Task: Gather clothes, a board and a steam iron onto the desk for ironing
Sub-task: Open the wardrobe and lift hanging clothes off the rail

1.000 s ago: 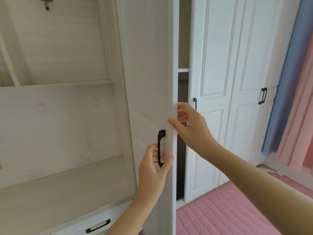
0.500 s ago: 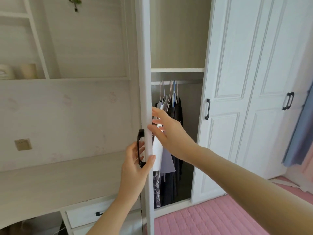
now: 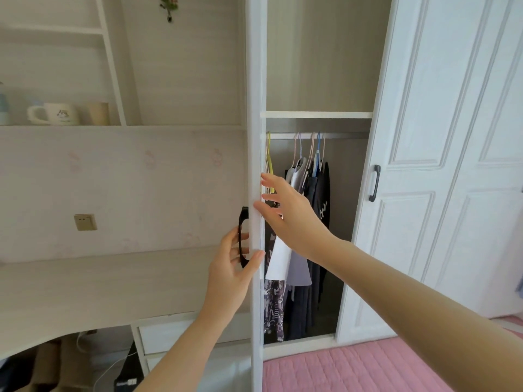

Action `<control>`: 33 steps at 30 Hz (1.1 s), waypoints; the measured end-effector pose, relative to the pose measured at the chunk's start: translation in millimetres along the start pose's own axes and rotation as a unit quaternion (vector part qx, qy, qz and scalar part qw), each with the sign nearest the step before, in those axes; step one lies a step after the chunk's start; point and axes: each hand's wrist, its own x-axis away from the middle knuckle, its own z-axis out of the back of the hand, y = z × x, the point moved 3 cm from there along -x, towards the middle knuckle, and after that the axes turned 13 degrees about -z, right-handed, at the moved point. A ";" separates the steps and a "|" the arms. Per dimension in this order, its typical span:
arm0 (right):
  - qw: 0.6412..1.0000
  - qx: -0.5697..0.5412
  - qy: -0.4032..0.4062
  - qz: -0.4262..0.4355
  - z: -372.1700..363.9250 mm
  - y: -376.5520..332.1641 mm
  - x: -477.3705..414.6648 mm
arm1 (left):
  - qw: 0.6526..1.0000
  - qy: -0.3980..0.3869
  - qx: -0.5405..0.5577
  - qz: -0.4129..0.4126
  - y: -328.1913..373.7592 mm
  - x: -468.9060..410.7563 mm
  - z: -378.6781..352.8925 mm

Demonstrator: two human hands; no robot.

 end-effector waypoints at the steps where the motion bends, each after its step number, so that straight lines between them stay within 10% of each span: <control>1: 1.000 0.006 -0.004 0.001 0.3 1.9 0.6 | 1.000 0.003 -0.010 -0.001 1.0 0.8 -0.7; 15: 0.978 0.201 -0.040 -0.025 44.0 66.3 32.5 | 0.957 0.141 -0.226 -0.114 30.7 21.9 -21.4; 20: 0.967 0.245 -0.051 -0.050 59.1 95.6 32.7 | 0.925 0.046 -0.277 -0.255 40.7 32.7 -47.9; 33: 0.957 0.261 -0.066 -0.109 67.0 163.7 -28.0 | 0.937 -0.109 -0.323 -0.072 -39.1 -59.0 -135.3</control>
